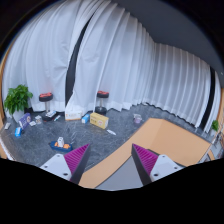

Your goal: Unplug charger

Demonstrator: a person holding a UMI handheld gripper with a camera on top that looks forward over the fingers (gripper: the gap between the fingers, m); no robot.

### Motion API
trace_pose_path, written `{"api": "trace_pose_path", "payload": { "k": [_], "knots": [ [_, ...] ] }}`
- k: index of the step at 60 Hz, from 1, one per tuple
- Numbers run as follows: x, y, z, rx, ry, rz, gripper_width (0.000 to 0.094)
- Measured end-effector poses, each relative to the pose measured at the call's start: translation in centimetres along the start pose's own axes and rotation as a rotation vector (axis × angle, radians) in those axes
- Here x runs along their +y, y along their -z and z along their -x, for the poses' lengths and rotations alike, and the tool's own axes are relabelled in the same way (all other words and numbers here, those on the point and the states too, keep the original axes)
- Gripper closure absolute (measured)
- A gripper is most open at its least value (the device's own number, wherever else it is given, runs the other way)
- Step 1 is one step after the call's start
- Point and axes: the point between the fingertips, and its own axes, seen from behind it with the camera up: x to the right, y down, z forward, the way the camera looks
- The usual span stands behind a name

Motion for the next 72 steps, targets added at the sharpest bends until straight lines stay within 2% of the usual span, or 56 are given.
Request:
{"api": "trace_pose_path", "payload": {
  "k": [14, 26, 39, 46, 53, 59, 68, 72],
  "knots": [
    [1.8, -0.6, -1.3, 0.016, -0.036, 0.023, 0.0085],
    [7.3, -2.7, 0.0, 0.042, -0.026, 0.077, 0.0084],
    [16.6, -5.8, 9.1, -0.045, -0.036, 0.156, 0.0085],
    [19.4, -8.5, 16.2, -0.109, -0.051, 0.186, 0.0086],
    [18.6, -12.6, 23.0, -0.168, -0.064, 0.168, 0.0086],
    [16.0, -16.9, 27.7, -0.203, -0.064, 0.110, 0.0092],
    [12.1, -23.5, 31.7, -0.209, -0.060, 0.045, 0.0111],
    [11.0, -26.1, 33.1, -0.208, -0.071, 0.029, 0.0152]
  ]
}}
